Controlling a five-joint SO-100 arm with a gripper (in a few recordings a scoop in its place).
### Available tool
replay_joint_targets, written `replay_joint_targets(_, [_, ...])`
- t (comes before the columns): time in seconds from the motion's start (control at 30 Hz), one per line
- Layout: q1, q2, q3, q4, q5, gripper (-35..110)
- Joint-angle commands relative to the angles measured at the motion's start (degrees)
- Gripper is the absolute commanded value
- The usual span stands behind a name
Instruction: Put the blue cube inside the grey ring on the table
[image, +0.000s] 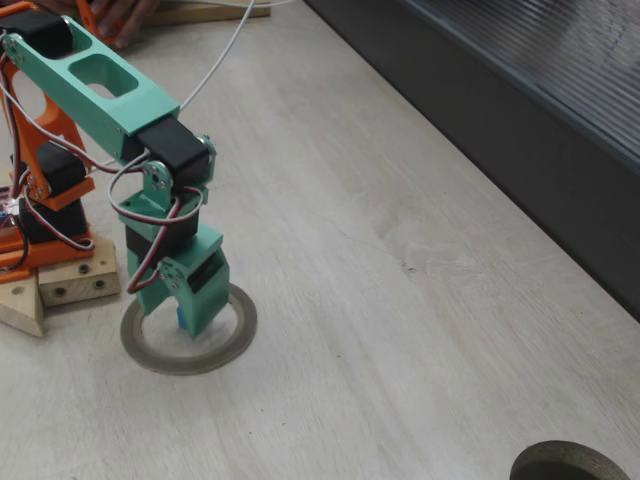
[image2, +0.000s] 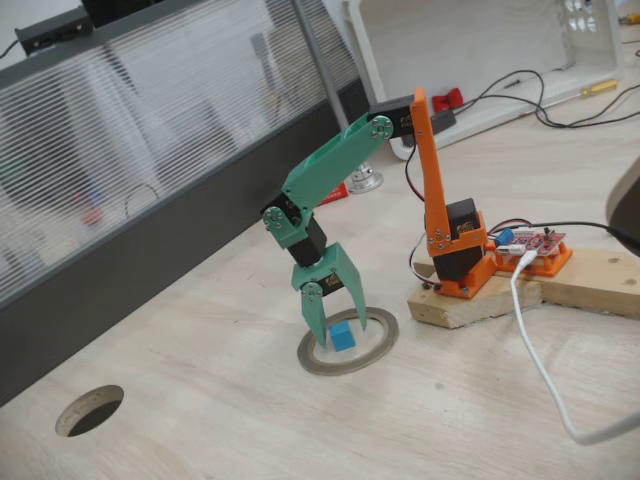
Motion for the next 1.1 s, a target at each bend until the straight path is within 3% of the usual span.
replay_joint_targets(0.0, [1.41,2.02,-0.97,1.85,0.0,47])
replay_joint_targets(0.4, [1.41,2.2,-7.38,2.37,0.0,47])
replay_joint_targets(0.73, [1.32,2.2,-20.57,21.45,0.0,47])
replay_joint_targets(1.07, [1.23,2.2,-21.18,23.82,0.0,47])
